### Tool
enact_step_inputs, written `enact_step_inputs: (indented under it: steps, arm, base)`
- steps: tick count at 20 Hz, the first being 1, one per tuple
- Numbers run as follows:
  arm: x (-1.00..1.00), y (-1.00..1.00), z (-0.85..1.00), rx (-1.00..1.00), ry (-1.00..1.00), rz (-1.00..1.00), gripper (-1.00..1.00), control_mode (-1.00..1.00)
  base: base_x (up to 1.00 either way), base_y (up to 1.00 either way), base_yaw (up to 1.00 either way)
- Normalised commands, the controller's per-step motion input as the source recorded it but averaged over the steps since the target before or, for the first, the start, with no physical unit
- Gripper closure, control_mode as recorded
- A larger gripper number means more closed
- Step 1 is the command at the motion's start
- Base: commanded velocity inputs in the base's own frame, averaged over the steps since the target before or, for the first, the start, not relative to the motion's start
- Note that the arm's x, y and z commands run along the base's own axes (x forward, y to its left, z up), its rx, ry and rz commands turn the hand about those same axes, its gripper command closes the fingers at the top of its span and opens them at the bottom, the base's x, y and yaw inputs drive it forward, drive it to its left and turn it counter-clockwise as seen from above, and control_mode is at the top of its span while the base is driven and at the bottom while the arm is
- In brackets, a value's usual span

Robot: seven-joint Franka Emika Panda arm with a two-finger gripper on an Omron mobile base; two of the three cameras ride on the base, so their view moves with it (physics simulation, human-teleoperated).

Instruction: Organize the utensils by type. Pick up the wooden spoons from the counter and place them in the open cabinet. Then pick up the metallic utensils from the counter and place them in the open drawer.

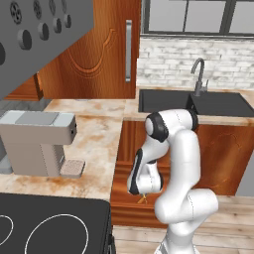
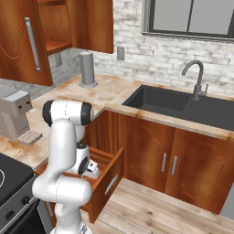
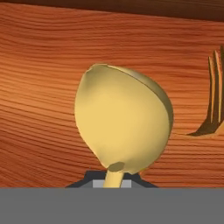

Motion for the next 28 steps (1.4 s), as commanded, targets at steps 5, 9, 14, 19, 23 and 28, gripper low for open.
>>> enact_step_inputs:
  steps: [5, 9, 14, 19, 23, 28]
  arm:
    - [0.12, 0.04, -0.16, 0.0, -0.01, 0.0, 1.0, -1.0]
    - [0.13, 0.02, -0.14, 0.0, 0.0, 0.0, 1.0, -1.0]
    - [0.06, 0.01, -0.05, 0.0, 0.0, 0.0, -1.0, -1.0]
    - [0.0, 0.0, 0.0, 0.0, 0.0, 0.0, -1.0, -1.0]
    - [0.0, -0.03, 0.11, 0.0, 0.0, 0.0, -1.0, -1.0]
    - [-0.01, -0.12, 0.42, 0.0, 0.0, 0.0, -1.0, -1.0]
  base:
    - [0.0, 0.0, 0.0]
    - [0.0, 0.0, 0.0]
    - [0.0, 0.0, 0.0]
    - [0.0, 0.0, 0.0]
    - [0.0, 0.0, 0.0]
    - [0.0, 0.0, 0.0]
